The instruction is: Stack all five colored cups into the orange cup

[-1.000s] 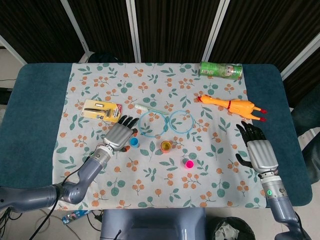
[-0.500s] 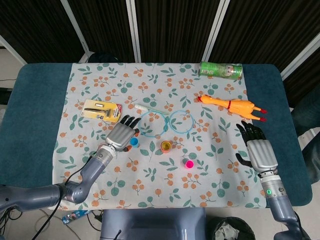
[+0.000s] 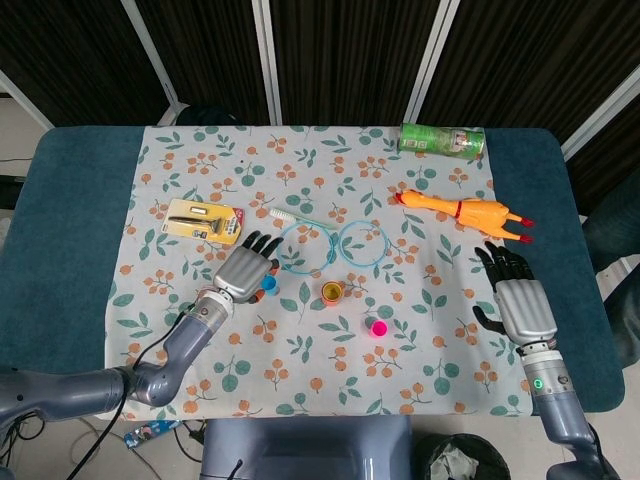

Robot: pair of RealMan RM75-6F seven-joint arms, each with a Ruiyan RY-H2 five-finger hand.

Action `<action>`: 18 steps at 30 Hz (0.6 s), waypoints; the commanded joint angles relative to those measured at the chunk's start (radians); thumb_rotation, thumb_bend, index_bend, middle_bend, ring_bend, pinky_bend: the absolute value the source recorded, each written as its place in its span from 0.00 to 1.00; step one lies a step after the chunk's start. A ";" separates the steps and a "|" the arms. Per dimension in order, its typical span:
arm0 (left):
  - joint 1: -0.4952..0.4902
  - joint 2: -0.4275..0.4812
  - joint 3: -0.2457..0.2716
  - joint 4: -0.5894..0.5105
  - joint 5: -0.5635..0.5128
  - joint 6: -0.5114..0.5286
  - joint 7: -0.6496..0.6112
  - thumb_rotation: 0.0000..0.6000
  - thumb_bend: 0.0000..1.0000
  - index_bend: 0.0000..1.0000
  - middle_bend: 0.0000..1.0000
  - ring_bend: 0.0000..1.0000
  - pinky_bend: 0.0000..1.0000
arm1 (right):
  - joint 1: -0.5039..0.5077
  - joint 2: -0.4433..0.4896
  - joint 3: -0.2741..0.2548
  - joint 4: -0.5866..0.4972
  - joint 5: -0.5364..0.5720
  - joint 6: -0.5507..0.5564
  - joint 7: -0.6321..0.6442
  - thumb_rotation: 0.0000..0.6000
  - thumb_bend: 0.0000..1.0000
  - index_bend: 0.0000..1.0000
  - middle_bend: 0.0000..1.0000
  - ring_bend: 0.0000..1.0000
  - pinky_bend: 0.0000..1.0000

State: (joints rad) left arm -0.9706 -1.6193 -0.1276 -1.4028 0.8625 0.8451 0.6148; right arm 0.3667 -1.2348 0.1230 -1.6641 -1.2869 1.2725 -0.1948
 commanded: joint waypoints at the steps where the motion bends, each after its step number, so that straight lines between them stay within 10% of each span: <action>1: -0.001 -0.001 0.002 0.001 0.000 0.001 0.000 1.00 0.33 0.49 0.04 0.00 0.00 | -0.001 0.000 0.001 0.001 0.000 -0.001 -0.001 1.00 0.39 0.01 0.00 0.00 0.11; 18: 0.021 0.051 -0.073 -0.129 0.214 0.111 -0.179 1.00 0.33 0.51 0.04 0.00 0.00 | -0.007 0.003 0.013 -0.003 0.005 -0.001 -0.006 1.00 0.39 0.02 0.00 0.00 0.11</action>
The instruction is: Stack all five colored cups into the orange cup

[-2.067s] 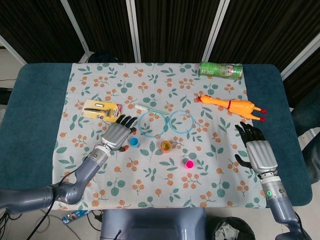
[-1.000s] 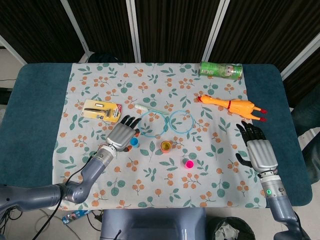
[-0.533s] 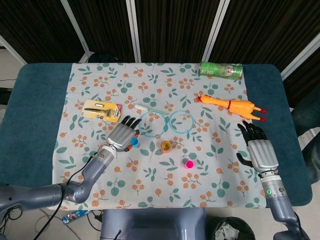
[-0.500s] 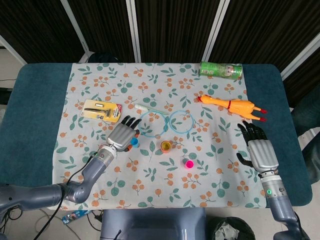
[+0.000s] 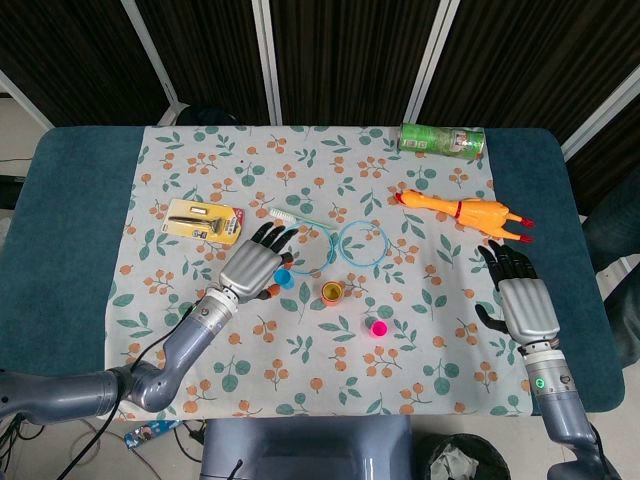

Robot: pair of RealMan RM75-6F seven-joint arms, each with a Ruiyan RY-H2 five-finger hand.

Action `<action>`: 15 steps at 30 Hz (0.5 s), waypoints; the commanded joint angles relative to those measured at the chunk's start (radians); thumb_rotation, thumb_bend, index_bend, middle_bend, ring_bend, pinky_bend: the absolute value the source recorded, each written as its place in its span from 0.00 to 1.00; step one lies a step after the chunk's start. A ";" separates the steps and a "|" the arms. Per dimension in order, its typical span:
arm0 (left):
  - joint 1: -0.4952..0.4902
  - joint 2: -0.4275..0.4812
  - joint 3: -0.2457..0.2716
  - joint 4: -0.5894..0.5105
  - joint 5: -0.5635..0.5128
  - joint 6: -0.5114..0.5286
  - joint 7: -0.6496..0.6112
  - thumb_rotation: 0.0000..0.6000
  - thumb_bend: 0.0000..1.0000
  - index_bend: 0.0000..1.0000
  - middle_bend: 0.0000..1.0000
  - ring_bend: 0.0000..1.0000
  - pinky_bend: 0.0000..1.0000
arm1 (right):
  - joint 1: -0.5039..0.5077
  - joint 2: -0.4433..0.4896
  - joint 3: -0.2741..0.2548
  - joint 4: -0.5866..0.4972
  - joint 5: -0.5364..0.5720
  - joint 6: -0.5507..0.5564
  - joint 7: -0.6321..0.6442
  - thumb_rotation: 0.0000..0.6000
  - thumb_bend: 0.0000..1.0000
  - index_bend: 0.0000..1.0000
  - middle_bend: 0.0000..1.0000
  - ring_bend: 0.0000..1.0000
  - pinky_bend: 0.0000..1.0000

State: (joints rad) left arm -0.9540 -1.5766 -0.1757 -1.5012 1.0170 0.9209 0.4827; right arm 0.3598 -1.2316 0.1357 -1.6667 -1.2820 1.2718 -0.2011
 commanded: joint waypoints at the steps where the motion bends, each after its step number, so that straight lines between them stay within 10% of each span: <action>1: 0.005 0.006 -0.030 -0.033 0.090 0.052 -0.061 1.00 0.33 0.51 0.05 0.00 0.00 | -0.001 -0.001 0.001 -0.001 0.000 0.000 0.000 1.00 0.39 0.02 0.00 0.00 0.11; 15: -0.030 -0.058 -0.041 0.010 0.150 0.023 -0.115 1.00 0.33 0.51 0.05 0.00 0.00 | -0.001 0.002 0.008 -0.017 0.001 0.002 -0.019 1.00 0.39 0.02 0.00 0.00 0.11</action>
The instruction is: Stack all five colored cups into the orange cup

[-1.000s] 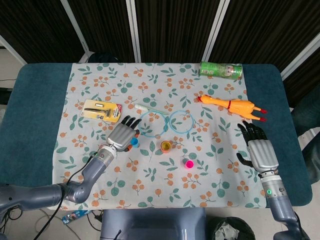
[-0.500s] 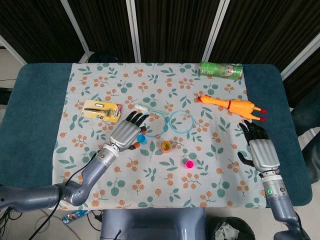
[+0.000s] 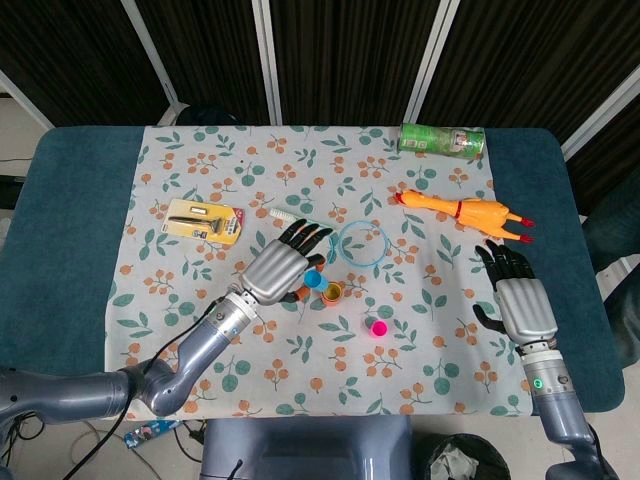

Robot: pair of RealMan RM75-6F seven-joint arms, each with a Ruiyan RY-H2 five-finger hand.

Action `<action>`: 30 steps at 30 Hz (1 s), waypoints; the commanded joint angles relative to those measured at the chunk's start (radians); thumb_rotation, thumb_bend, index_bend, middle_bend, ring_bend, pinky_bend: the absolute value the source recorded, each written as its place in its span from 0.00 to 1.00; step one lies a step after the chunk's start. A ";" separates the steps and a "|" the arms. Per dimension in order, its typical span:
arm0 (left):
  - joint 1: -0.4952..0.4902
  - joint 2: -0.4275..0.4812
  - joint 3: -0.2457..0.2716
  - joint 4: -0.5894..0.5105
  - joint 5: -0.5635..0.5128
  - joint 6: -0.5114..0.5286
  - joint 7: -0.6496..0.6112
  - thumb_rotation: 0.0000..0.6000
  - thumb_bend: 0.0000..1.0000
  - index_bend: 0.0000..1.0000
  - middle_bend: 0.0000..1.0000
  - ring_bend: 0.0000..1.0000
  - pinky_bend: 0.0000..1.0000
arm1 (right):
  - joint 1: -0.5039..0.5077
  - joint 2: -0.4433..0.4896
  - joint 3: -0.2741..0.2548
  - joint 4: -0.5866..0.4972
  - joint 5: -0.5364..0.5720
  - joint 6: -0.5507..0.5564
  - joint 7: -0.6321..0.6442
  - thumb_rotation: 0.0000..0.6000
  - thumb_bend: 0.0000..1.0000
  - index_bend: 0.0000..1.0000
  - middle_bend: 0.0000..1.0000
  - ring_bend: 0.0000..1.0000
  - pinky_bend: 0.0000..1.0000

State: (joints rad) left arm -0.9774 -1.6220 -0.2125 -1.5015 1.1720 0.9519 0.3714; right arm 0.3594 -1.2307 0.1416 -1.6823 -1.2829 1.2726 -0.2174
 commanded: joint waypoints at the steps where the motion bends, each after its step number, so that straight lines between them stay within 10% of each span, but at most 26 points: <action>1: -0.008 -0.016 -0.005 0.014 -0.006 -0.010 -0.007 1.00 0.33 0.51 0.05 0.00 0.00 | -0.001 0.001 0.002 -0.002 0.002 0.002 -0.003 1.00 0.39 0.02 0.00 0.00 0.11; 30: -0.041 -0.159 0.011 0.205 0.013 -0.043 -0.009 1.00 0.32 0.51 0.05 0.00 0.00 | 0.003 0.002 0.010 0.012 0.017 -0.019 0.000 1.00 0.39 0.02 0.00 0.00 0.10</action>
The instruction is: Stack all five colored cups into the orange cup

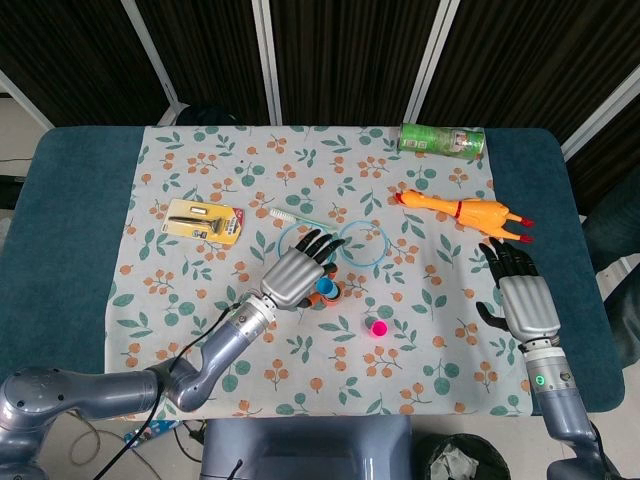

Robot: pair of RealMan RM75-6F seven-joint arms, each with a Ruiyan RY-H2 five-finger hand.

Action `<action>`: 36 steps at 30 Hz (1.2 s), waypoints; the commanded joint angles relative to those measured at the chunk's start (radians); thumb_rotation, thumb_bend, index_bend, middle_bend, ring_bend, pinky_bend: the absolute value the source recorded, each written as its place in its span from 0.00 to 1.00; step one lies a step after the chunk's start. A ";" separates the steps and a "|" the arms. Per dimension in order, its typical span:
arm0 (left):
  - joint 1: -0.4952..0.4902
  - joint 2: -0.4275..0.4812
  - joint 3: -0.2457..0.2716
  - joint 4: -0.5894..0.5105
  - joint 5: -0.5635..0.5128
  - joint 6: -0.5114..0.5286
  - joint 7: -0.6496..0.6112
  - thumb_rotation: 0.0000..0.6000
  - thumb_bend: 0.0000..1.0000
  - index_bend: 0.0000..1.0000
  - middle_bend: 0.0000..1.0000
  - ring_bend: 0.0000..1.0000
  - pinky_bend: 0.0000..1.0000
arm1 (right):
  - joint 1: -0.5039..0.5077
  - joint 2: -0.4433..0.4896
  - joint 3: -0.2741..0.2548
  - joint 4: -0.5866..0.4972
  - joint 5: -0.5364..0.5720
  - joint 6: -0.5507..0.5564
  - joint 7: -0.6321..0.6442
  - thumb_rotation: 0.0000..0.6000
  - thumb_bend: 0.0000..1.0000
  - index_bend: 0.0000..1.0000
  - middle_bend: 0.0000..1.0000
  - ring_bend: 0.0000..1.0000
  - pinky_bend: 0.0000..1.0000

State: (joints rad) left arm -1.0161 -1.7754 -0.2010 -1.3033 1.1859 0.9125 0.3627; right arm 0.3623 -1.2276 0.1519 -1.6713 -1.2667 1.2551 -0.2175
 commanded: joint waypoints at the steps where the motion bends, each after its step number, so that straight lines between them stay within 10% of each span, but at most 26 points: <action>1: -0.003 -0.008 -0.001 0.011 -0.002 -0.006 0.000 1.00 0.32 0.50 0.05 0.00 0.00 | 0.000 -0.002 -0.001 0.002 0.001 -0.003 0.001 1.00 0.39 0.02 0.00 0.00 0.11; 14: -0.019 0.043 0.002 -0.044 -0.123 -0.085 0.132 1.00 0.17 0.09 0.00 0.00 0.00 | 0.003 -0.005 0.004 0.001 -0.003 -0.003 0.002 1.00 0.39 0.02 0.00 0.00 0.11; 36: 0.225 0.364 0.028 -0.376 0.021 0.278 0.052 1.00 0.16 0.07 0.00 0.00 0.00 | 0.124 -0.060 -0.021 0.020 -0.113 -0.171 0.034 1.00 0.39 0.04 0.00 0.00 0.11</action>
State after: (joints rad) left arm -0.8337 -1.4628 -0.1939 -1.6418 1.1736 1.1564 0.4423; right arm 0.4736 -1.2653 0.1438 -1.6702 -1.3514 1.0798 -0.1514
